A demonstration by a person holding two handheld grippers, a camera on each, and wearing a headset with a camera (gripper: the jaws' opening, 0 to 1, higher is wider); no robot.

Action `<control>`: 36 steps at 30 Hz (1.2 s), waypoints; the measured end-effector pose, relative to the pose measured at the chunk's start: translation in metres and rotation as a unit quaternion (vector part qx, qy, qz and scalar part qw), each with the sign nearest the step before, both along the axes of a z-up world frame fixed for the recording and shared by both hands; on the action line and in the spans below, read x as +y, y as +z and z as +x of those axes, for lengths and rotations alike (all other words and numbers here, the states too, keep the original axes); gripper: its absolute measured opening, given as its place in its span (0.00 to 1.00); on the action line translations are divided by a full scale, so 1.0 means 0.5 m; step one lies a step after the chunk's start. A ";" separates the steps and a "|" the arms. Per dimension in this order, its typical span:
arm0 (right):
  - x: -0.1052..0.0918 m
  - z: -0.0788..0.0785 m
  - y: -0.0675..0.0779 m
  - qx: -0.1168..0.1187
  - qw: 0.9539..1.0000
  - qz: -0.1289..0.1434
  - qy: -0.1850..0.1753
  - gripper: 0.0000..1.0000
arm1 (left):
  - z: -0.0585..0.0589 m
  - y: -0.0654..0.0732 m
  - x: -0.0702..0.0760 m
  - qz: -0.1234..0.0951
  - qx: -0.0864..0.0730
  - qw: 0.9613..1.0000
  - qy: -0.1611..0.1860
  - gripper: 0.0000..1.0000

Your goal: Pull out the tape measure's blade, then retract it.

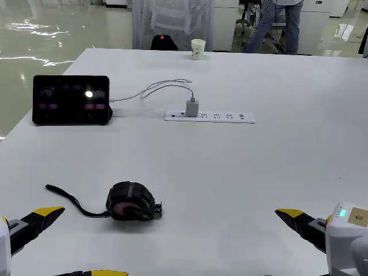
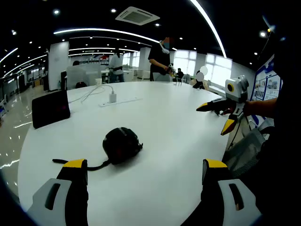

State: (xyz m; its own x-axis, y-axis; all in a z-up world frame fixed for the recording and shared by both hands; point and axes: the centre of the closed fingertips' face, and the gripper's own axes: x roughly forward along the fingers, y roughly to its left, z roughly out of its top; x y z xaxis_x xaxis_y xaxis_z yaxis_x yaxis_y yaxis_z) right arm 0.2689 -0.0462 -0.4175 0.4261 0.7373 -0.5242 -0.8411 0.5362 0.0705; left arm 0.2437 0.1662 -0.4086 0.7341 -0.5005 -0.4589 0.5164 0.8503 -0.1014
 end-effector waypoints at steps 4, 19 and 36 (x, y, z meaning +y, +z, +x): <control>-0.001 0.000 -0.002 0.000 1.000 -0.002 0.000 0.98 | 0.000 0.000 -0.001 0.000 0.000 1.000 -0.001 0.99; -0.005 -0.002 -0.006 0.004 1.000 -0.003 -0.001 0.97 | 0.000 -0.002 -0.006 0.003 0.003 1.000 -0.007 0.99; 0.000 0.001 -0.009 -0.001 1.000 -0.005 0.008 0.99 | 0.004 0.001 -0.003 0.004 0.003 1.000 -0.008 0.99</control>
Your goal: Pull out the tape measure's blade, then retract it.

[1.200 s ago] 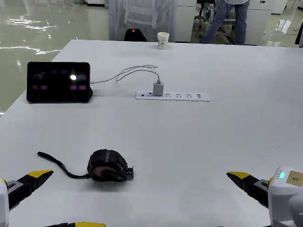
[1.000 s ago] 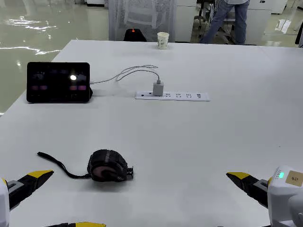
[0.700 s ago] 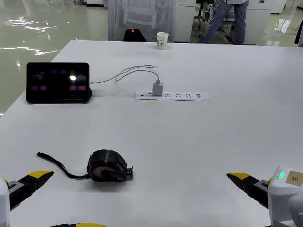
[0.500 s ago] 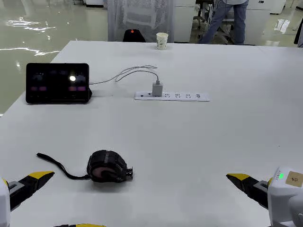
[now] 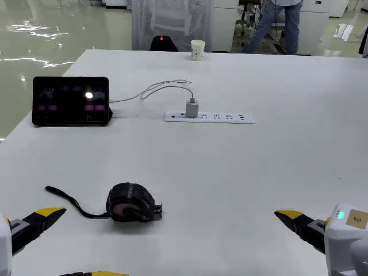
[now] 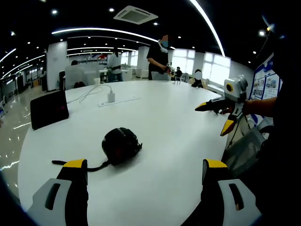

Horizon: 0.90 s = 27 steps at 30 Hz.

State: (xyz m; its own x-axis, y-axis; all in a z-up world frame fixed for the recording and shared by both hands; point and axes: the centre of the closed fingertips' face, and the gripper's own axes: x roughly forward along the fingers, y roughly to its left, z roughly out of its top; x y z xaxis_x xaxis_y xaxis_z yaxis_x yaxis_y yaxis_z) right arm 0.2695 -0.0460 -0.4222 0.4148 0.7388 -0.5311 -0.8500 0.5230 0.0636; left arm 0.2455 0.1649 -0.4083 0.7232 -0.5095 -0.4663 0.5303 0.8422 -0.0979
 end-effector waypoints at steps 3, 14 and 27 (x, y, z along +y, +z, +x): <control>0.002 0.000 -0.004 0.000 1.000 -0.003 0.004 0.99 | 0.003 -0.001 0.003 0.002 0.000 1.000 0.000 0.99; 0.009 -0.002 -0.011 0.006 1.000 -0.007 0.016 0.99 | 0.009 -0.003 0.006 0.006 0.002 1.000 -0.004 0.99; 0.017 0.010 -0.024 0.007 0.999 -0.019 0.044 0.99 | 0.027 -0.005 0.008 0.016 0.004 1.000 -0.017 0.99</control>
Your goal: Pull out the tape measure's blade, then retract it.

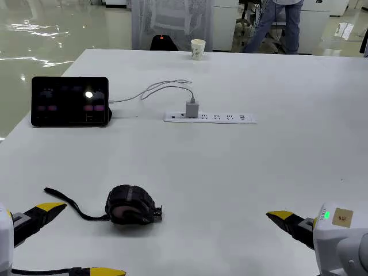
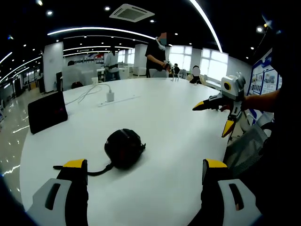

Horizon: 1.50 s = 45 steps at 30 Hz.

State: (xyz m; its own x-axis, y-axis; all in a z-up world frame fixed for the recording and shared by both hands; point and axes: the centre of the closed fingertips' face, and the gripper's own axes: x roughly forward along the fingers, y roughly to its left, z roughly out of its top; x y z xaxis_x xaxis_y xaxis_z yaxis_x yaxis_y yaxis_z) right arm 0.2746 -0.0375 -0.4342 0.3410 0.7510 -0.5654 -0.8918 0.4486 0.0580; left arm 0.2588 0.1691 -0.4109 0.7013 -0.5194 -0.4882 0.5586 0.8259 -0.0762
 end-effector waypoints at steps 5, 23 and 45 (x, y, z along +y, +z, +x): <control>0.004 0.006 -0.007 0.000 1.000 -0.004 0.013 0.98 | 0.008 -0.002 0.002 0.003 0.000 1.000 -0.006 0.99; 0.023 0.035 -0.032 0.000 0.998 -0.021 0.052 0.95 | 0.037 -0.013 0.011 0.012 0.003 1.000 -0.024 0.99; 0.067 0.072 -0.060 -0.012 0.992 -0.044 0.122 0.83 | 0.075 -0.035 0.006 0.034 0.014 0.997 -0.073 0.92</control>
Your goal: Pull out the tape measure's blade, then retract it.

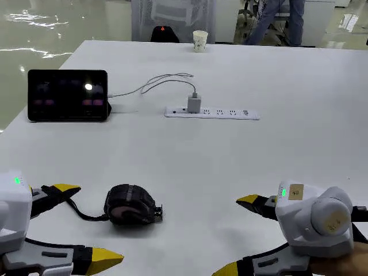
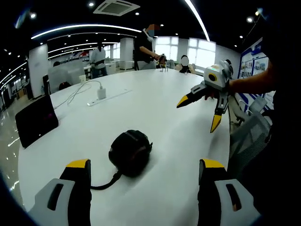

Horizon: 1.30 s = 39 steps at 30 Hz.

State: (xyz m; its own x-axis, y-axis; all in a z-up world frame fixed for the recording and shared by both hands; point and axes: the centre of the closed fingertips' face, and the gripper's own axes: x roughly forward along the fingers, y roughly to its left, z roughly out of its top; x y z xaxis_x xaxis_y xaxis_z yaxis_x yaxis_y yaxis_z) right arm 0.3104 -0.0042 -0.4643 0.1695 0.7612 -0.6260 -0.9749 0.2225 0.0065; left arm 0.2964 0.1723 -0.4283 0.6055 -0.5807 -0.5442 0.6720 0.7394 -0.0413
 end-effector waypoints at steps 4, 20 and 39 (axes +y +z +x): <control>0.007 0.010 -0.005 0.001 1.000 -0.002 0.007 0.82 | 0.009 -0.002 0.001 0.005 0.000 1.000 -0.009 0.89; 0.050 0.036 -0.017 0.009 0.999 0.010 0.040 0.71 | 0.035 -0.012 0.003 0.014 0.009 0.999 -0.036 0.78; 0.109 0.069 -0.031 0.008 0.996 0.003 0.091 0.52 | 0.063 -0.035 0.009 0.042 0.022 0.996 -0.073 0.61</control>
State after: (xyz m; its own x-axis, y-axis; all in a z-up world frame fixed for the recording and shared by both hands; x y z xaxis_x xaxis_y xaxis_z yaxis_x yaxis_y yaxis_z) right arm 0.3449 0.0502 -0.4797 0.0187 0.7817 -0.6234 -0.9989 0.0421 0.0228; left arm 0.3278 0.1767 -0.4459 0.4925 -0.6113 -0.6195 0.7710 0.6366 -0.0153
